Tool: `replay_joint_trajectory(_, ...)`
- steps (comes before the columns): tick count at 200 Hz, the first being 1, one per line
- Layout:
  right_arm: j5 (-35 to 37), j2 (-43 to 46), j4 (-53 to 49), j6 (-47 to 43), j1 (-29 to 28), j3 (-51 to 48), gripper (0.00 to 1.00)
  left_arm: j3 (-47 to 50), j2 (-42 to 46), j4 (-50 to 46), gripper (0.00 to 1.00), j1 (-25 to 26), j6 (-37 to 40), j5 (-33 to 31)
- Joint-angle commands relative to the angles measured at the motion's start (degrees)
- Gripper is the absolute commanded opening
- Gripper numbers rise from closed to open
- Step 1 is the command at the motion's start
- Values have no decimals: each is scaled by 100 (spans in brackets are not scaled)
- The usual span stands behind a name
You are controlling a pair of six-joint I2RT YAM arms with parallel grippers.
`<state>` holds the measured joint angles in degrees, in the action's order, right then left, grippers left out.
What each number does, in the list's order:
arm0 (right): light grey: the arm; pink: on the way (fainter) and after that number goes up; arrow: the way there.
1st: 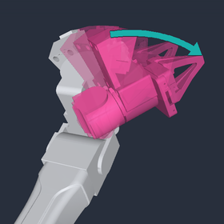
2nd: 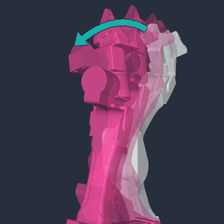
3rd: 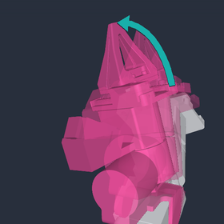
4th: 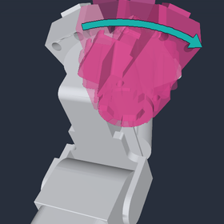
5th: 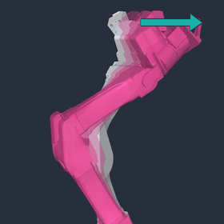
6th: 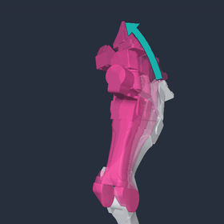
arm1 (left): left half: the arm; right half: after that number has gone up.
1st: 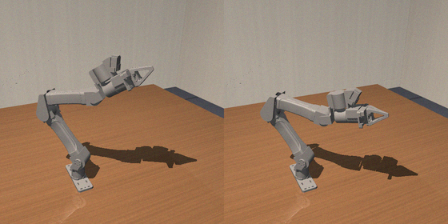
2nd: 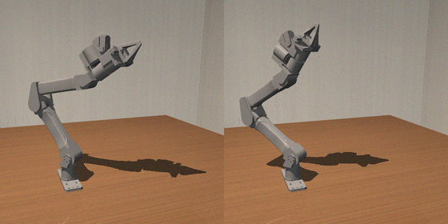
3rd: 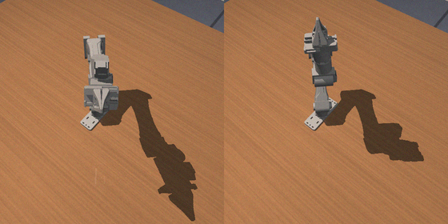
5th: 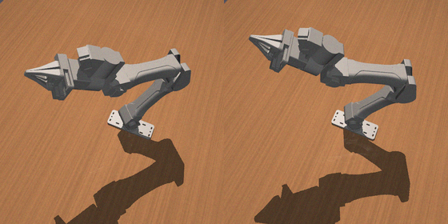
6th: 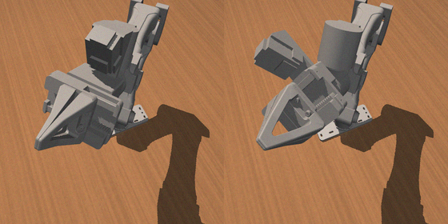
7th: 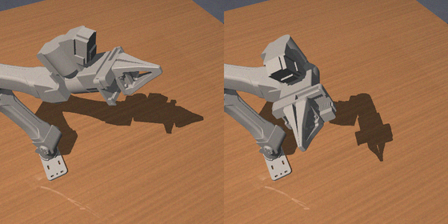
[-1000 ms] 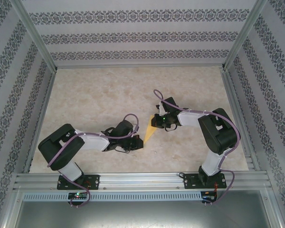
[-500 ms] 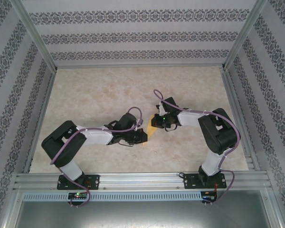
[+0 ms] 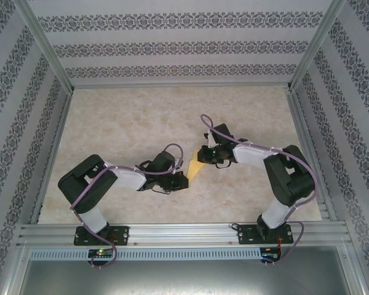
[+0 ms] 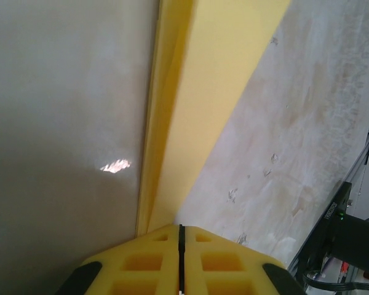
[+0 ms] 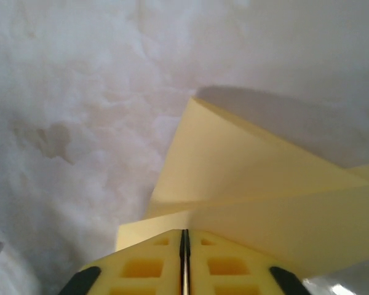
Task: Fold a paper plane with a square sheet of paper (fold left side to right side)
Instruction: Fold the wing for the fifth time at the center of the table, then turn over the paper plane at the center of the table.
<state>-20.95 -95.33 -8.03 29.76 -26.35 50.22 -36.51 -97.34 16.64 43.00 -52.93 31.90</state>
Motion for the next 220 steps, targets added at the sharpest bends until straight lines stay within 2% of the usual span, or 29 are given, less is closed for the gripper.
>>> replay_joint_trajectory(1,702,749,-432,-211,60,276,21,141,290,-169,17,-20,139,-65)
replay_joint_trajectory(21,1167,1292,-796,-49,35,221,36,19,620,-337,34,-20,335,-133)
replay_joint_trajectory(40,1569,1770,-1105,365,-98,75,48,-74,990,-559,43,-20,554,-365)
replay_joint_trajectory(61,2039,2141,-1358,914,-428,-86,66,38,1605,-837,46,-20,743,-1063)
replay_joint_trajectory(74,2183,2156,-1439,1269,-691,-122,71,163,2069,-1117,50,-20,819,-1710)
replay_joint_trajectory(99,2492,1820,-1705,1990,-1195,117,74,420,3004,-1789,57,-29,932,-2847)
replay_joint_trajectory(121,2895,1336,-1801,2335,-1623,437,74,440,3581,-2366,61,-29,1146,-3386)
replay_joint_trajectory(153,3189,481,-1894,2685,-1954,875,73,478,4017,-2725,62,-29,1290,-3592)
replay_joint_trajectory(188,3360,-143,-2058,2789,-2110,1144,66,745,4307,-2702,63,-29,1186,-3643)
replay_joint_trajectory(220,3424,-223,-2141,2808,-2129,1011,51,845,4453,-2754,64,-29,1185,-3695)
